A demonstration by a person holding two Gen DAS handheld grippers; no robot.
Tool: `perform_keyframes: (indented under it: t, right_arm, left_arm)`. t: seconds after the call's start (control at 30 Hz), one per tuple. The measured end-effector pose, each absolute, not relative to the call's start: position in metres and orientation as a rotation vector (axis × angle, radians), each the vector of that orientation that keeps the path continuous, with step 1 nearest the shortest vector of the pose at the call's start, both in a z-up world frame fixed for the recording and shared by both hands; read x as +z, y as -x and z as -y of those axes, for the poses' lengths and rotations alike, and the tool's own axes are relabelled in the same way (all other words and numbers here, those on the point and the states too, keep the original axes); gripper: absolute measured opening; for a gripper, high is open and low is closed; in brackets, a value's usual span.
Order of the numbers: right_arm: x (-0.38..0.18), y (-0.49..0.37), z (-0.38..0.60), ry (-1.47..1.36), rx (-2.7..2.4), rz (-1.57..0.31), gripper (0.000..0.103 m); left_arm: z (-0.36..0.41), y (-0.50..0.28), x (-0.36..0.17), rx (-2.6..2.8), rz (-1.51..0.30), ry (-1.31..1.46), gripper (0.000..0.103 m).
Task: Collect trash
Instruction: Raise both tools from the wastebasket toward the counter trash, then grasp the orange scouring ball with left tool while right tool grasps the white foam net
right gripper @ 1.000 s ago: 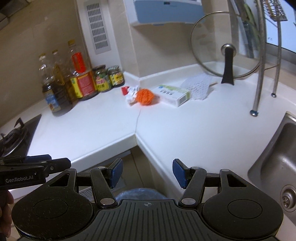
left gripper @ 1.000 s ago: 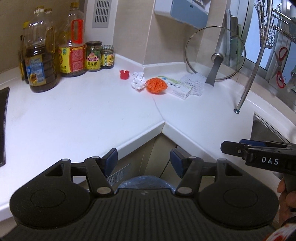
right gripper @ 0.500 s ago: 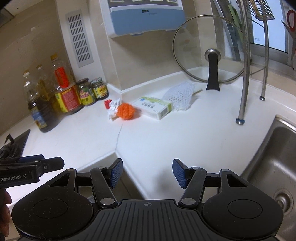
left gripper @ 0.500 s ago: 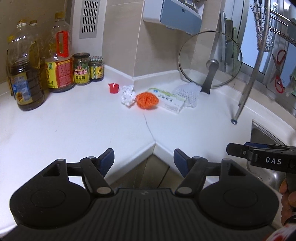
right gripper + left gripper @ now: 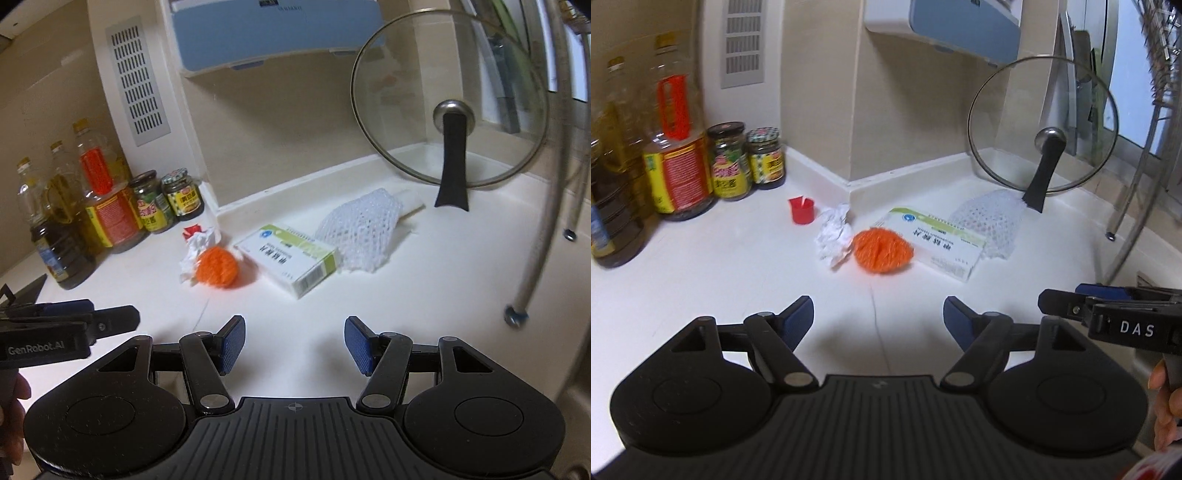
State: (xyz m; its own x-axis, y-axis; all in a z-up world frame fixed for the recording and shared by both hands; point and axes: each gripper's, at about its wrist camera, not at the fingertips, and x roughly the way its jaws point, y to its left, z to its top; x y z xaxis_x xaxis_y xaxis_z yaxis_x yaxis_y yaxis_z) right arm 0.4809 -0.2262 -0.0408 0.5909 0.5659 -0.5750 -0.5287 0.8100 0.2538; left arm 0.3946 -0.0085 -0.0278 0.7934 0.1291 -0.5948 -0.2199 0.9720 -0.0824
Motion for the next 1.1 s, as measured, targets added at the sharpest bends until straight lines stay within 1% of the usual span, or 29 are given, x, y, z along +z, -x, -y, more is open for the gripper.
perform_keyframes:
  t: [0.17, 0.37, 0.57, 0.63, 0.7, 0.77, 0.83, 0.9, 1.0, 1.1]
  right_arm:
    - [-0.05, -0.522, 0.229, -0.075, 0.608, -0.695, 0.068]
    - [-0.058, -0.559, 0.237, -0.096, 0.58, -0.703, 0.068]
    - [-0.068, -0.582, 0.243, -0.116, 0.554, -0.722, 0.068]
    - [-0.07, -0.587, 0.244, -0.121, 0.549, -0.727, 0.068]
    - [-0.072, -0.591, 0.245, -0.127, 0.543, -0.729, 0.068]
    - [-0.075, -0.596, 0.246, -0.133, 0.539, -0.731, 0.068]
    - [-0.077, -0.599, 0.246, -0.138, 0.532, -0.732, 0.068]
    - [-0.078, -0.603, 0.246, -0.144, 0.528, -0.733, 0.068]
    - [-0.079, -0.609, 0.245, -0.15, 0.517, -0.73, 0.068]
    - [-0.079, -0.618, 0.243, -0.163, 0.507, -0.72, 0.068]
  left_arm:
    - [0.009, -0.435, -0.037, 0.201, -0.637, 0.146, 0.075]
    - [0.012, -0.475, -0.05, 0.22, -0.644, 0.122, 0.075]
    - [0.017, -0.506, -0.067, 0.246, -0.666, 0.057, 0.071]
    - [0.017, -0.512, -0.073, 0.257, -0.674, 0.031, 0.067]
    - [0.015, -0.518, -0.079, 0.257, -0.683, 0.011, 0.053]
    - [0.014, -0.522, -0.082, 0.256, -0.686, -0.001, 0.045]
    - [0.014, -0.523, -0.083, 0.256, -0.686, -0.005, 0.039]
    - [0.013, -0.523, -0.084, 0.251, -0.692, -0.001, 0.03]
    - [0.01, -0.522, -0.082, 0.245, -0.698, 0.012, 0.025]
    - [0.008, -0.516, -0.075, 0.236, -0.686, 0.027, 0.023]
